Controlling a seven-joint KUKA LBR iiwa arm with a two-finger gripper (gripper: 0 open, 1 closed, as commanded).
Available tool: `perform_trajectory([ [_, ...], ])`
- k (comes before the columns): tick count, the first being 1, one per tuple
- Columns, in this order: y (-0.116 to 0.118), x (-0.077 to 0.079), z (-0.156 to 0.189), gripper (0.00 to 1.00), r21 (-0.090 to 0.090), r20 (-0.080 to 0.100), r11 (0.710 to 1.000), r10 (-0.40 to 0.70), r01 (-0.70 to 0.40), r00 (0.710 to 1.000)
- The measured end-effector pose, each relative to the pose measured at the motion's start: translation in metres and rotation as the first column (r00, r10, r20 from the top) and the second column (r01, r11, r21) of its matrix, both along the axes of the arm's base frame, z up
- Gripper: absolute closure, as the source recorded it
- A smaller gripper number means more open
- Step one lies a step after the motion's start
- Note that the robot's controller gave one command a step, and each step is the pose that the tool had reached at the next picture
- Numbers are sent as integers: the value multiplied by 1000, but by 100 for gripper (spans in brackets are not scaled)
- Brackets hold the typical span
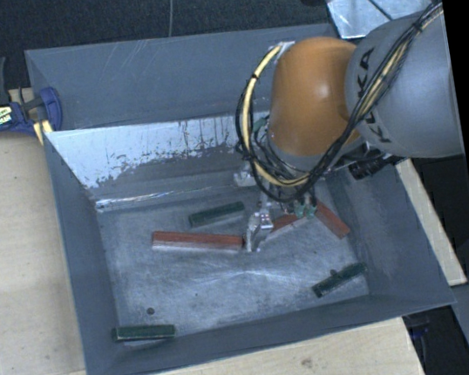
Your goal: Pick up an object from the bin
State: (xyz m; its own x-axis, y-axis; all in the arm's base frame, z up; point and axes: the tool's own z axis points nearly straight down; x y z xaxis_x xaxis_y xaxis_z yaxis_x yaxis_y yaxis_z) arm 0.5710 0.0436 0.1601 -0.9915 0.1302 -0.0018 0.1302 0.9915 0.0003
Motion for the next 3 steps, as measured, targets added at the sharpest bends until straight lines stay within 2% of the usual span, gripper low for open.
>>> perform_trajectory([
  [1, 29, 16, -29, 0, -1, 4, 969, 246, -246, 969],
  [2, 32, 44, -90, 0, 1, 0, 995, 99, -99, 995],
  [3, 32, 58, -82, 100, -2, 20, 968, 252, -252, 967],
])
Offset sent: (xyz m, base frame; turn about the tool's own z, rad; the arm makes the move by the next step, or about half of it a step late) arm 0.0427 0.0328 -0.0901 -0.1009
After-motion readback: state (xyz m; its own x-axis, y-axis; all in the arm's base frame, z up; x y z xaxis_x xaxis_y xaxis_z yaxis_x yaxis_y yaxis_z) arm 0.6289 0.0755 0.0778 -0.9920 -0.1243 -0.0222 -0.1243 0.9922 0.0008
